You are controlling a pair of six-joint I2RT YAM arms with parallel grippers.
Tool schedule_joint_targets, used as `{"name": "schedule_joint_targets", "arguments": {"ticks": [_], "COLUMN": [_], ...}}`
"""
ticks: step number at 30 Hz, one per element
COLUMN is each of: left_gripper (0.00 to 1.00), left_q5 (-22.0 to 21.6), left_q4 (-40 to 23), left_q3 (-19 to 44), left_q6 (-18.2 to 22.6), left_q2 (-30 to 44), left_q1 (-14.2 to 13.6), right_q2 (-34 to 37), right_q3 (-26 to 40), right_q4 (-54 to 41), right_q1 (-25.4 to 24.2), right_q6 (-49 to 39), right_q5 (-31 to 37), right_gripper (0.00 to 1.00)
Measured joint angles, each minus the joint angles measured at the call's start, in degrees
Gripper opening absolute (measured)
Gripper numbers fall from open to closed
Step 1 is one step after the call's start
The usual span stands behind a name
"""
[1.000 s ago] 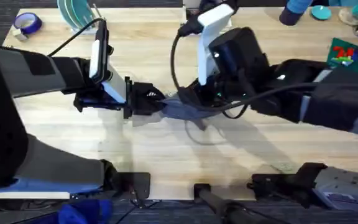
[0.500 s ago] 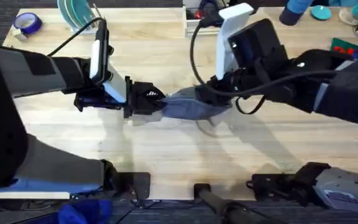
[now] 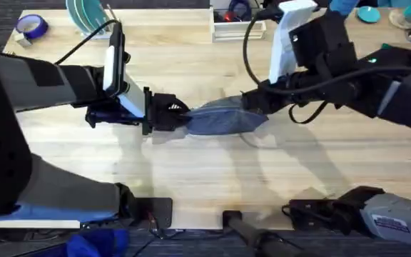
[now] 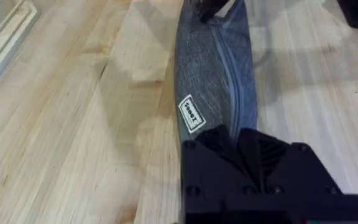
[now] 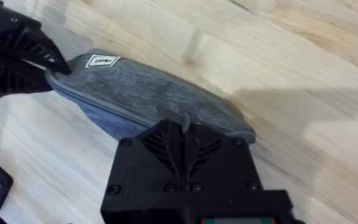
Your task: Unzip the bag, pick up the pens from the table one at a time and place them inside, then zip the bag closed.
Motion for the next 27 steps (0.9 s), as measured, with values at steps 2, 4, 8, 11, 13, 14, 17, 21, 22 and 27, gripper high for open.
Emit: {"name": "schedule_joint_targets", "arguments": {"ticks": [2,4,8,11,13,14,17,21,22,27], "left_gripper": [0.043,0.043,0.043,0.043,0.043,0.043,0.043,0.043,0.043,0.042], "left_q5": [0.1,0.1,0.1,0.1,0.2,0.2,0.3,0.3,0.4,0.3], "left_q4": [0.0,0.0,0.0,0.0,0.0,0.0,0.0,0.0,0.0,-0.1], "left_q3": [0.0,0.0,0.0,0.0,0.0,0.0,0.0,0.0,0.0,0.0], "left_q6": [0.0,0.0,0.0,0.0,0.0,0.0,0.0,0.0,0.0,0.0], "left_q2": [0.0,0.0,0.0,0.0,0.0,0.0,0.0,0.0,0.0,0.0], "left_q1": [-0.1,-0.2,-0.3,-0.3,-0.3,-0.3,-0.3,-0.4,-0.5,-0.6], "right_q2": [-0.2,-0.4,-0.4,-0.4,-0.4,-0.4,-0.4,-0.4,-0.3,-0.4], "right_q3": [0.0,0.0,0.0,0.0,0.0,0.0,0.0,-0.2,-0.2,-0.3], "right_q4": [-0.8,-1.6,-3.1,-3.9,-4.2,-4.4,-5.1,-5.5,-5.5,-5.8], "right_q1": [-1.2,-2.3,-4.6,-6.4,-7.5,-8.2,-10.2,-12.8,-13.5,-17.6], "right_q6": [-0.6,-0.9,-2.1,-3.1,-3.7,-3.9,-4.8,-5.5,-5.8,-7.1], "right_q5": [-0.6,-1.1,-1.7,-2.3,-2.7,-2.8,-3.0,-3.4,-3.7,-1.2], "right_gripper": [0.032,0.031,0.031,0.031,0.031,0.030,0.030,0.030,0.030,0.031]}}
